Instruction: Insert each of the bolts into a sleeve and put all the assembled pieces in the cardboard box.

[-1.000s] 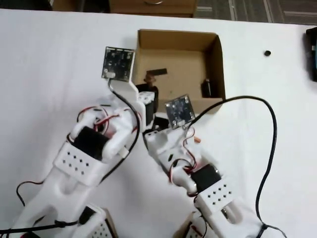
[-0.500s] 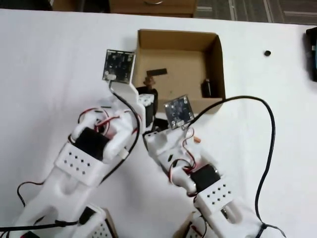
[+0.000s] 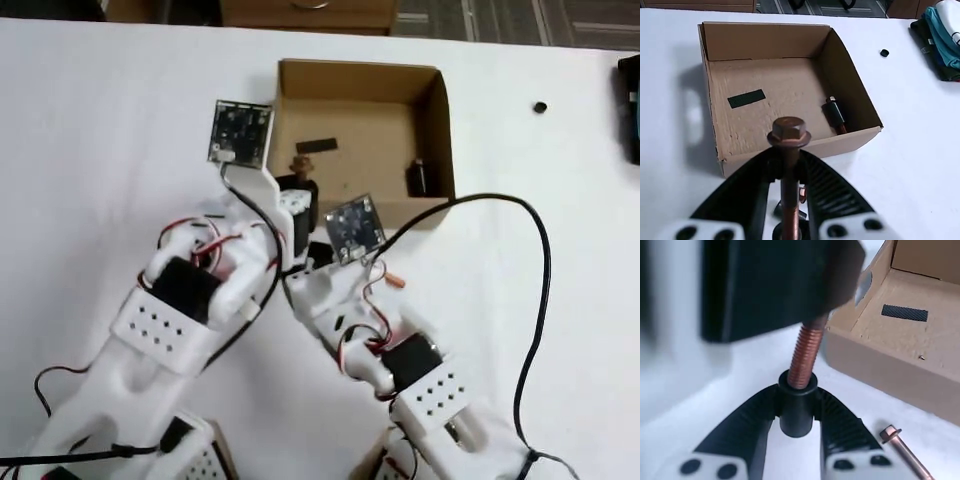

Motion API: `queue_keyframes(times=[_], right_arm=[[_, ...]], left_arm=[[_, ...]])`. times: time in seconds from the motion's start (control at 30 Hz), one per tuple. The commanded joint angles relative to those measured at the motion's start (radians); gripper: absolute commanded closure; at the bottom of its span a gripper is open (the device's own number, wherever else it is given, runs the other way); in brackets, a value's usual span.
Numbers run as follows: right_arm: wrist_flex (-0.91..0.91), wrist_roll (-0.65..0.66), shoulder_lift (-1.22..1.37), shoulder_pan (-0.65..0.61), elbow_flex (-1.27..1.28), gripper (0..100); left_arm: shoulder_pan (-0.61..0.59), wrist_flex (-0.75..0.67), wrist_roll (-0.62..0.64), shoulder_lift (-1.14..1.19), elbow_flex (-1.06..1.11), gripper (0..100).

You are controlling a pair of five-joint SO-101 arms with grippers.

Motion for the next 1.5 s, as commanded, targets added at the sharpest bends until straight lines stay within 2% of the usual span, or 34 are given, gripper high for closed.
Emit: queue_keyframes(times=[0.0,0.37,0.57,0.67,0.93,1.07,1.23,1.3,1.47], right_arm=[[-0.025,-0.003,-0.027,0.028,-0.020,97.8],[-0.025,0.000,-0.027,0.062,-0.020,97.8],[-0.025,0.000,-0.027,0.062,-0.020,97.9],[-0.025,0.000,-0.027,0.062,-0.020,97.9],[-0.024,0.000,-0.027,0.062,-0.020,97.9],[-0.024,0.000,-0.027,0.087,-0.020,97.9],[-0.018,0.000,-0.027,0.194,-0.018,97.9],[-0.016,0.000,-0.027,0.263,-0.018,97.9],[0.090,0.002,-0.016,0.421,-0.124,97.9]], left_arm=[[0.006,-0.014,0.006,-0.032,0.022,98],[0.014,0.025,0.005,-0.034,0.082,96],[0.038,0.101,0.006,-0.034,0.079,74],[0.034,0.095,0.006,-0.034,0.077,69],[0.009,0.072,0.002,-0.034,-0.013,68],[-0.051,0.072,-0.002,-0.034,-0.082,68],[-0.206,0.072,-0.002,-0.034,-0.182,68],[-0.275,0.078,-0.003,-0.034,-0.214,72],[-0.353,0.101,-0.051,-0.034,-0.163,100]])
